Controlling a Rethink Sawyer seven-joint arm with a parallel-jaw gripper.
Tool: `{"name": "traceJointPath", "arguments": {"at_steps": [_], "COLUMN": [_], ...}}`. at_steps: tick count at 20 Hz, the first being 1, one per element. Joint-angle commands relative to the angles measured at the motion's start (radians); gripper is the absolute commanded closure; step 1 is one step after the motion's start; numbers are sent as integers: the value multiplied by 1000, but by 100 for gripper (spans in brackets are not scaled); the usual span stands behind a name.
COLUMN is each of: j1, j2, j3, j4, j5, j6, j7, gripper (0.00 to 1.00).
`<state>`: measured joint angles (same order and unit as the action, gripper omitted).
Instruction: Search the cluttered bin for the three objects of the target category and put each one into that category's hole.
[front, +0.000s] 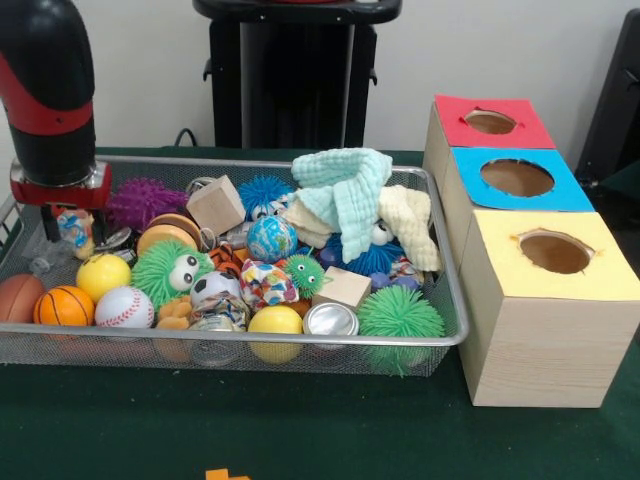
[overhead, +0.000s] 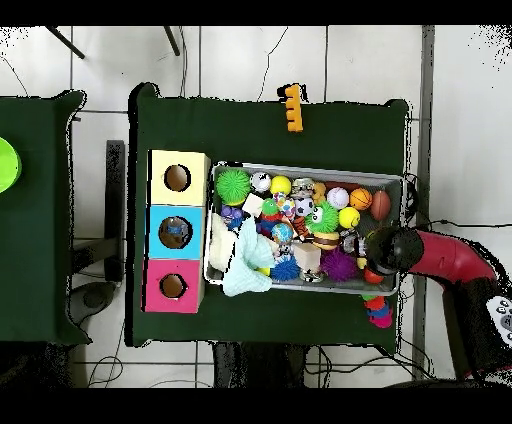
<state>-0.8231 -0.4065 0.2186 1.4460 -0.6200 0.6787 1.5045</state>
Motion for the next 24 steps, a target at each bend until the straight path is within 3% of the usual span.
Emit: {"name": "traceJointPath", "arguments": {"at_steps": [1,15,20,21,24], "j1": [28,32,40,42,61], "j2": [127,134,113,112,110], "j3": [-4,-3,-9,-12,-28], "j4": [-36,-93,-76,-74,-81], "j5": [-48,-24,-43,-32,-32], "j6": [-94,-15,-74,-69,-81], "j7": [52,6,24,33,74], "gripper": [0,0,0,100,100]}}
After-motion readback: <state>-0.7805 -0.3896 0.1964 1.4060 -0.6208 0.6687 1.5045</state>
